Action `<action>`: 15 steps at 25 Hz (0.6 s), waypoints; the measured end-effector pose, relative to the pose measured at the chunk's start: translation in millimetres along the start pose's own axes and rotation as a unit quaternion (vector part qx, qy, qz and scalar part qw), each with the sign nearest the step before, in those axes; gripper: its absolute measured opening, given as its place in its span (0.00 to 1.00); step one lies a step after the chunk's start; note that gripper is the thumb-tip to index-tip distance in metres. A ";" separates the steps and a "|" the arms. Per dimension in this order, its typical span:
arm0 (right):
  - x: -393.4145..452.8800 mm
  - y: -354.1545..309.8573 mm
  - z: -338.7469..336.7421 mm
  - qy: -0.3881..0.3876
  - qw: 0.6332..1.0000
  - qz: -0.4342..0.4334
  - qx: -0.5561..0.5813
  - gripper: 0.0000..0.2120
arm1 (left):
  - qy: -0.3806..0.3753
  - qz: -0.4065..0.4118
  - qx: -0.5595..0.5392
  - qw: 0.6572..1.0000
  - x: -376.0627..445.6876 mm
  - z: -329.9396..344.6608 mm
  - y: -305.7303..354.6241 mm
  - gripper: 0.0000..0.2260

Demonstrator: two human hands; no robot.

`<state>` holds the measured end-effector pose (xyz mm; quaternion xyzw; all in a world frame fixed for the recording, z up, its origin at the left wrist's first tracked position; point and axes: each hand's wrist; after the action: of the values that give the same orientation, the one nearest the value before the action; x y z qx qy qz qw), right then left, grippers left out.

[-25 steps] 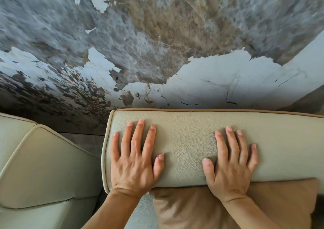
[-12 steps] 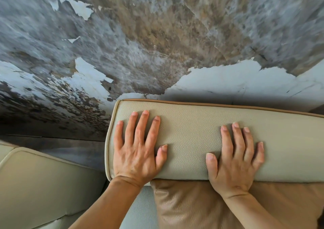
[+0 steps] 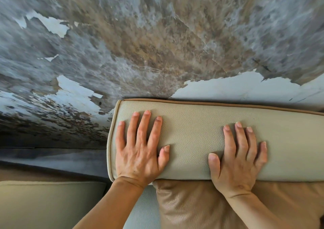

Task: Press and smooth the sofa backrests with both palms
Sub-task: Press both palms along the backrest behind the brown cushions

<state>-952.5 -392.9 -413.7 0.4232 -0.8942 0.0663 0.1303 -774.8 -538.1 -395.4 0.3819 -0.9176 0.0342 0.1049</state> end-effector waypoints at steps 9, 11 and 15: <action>6.1 0.6 1.1 -0.004 1.000 0.005 -0.005 0.32 | 0.009 0.011 0.005 1.000 8.2 8.6 1.2 0.28; 6.3 1.3 -1.2 -0.014 1.000 0.012 -0.005 0.32 | 0.016 0.014 0.003 1.000 8.3 9.4 1.5 0.28; 3.2 -3.6 -12.0 -0.043 0.999 0.028 0.001 0.31 | 0.003 0.019 -0.014 1.000 7.3 6.3 -0.7 0.28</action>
<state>-949.5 -394.7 -401.2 0.4010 -0.9102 0.0529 0.0893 -780.4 -544.5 -399.9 0.3631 -0.9247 0.0244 0.1120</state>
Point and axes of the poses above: each hand's wrist, its own x-axis towards the middle knuckle, its own z-axis out of the palm, y = z × x, and after that the axes turned 15 degrees about -y, right-handed
